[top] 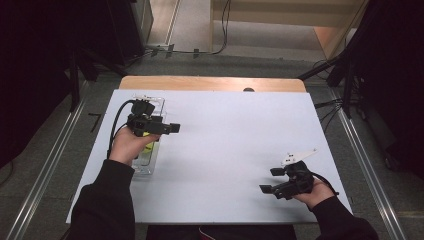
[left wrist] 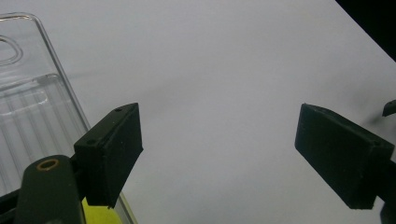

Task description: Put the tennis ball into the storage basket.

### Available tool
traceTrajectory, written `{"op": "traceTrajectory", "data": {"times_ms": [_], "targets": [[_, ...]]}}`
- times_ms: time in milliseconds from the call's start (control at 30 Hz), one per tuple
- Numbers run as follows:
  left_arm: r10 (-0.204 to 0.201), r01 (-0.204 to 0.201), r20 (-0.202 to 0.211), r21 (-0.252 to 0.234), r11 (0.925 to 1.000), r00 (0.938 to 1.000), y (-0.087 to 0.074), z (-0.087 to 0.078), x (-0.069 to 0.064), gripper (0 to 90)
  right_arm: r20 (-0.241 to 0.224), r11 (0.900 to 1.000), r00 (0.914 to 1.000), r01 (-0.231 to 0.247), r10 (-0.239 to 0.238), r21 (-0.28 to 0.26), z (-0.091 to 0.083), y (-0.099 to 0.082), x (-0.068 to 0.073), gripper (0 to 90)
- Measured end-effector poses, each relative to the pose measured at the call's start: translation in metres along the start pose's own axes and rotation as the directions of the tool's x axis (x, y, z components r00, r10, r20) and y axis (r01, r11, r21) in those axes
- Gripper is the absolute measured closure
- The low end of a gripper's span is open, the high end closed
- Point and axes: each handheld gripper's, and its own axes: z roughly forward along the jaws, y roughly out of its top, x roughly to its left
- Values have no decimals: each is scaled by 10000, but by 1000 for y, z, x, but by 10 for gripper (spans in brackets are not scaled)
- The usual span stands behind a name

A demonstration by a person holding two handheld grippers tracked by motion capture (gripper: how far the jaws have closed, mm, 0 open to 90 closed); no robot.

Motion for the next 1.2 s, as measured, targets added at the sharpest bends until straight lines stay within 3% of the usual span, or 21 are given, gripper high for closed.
{"op": "traceTrajectory", "data": {"times_ms": [567,1200], "targets": [[297,-299,426,40,9995,9987,-8,7,-13,154,-25,10000,10000,-31,31,2,-1,0,0,174],[640,-653,656,181,9977,9958,-29,11,-29,154,-21,10000,10000,-31,31,12,-1,0,0,174]]}}
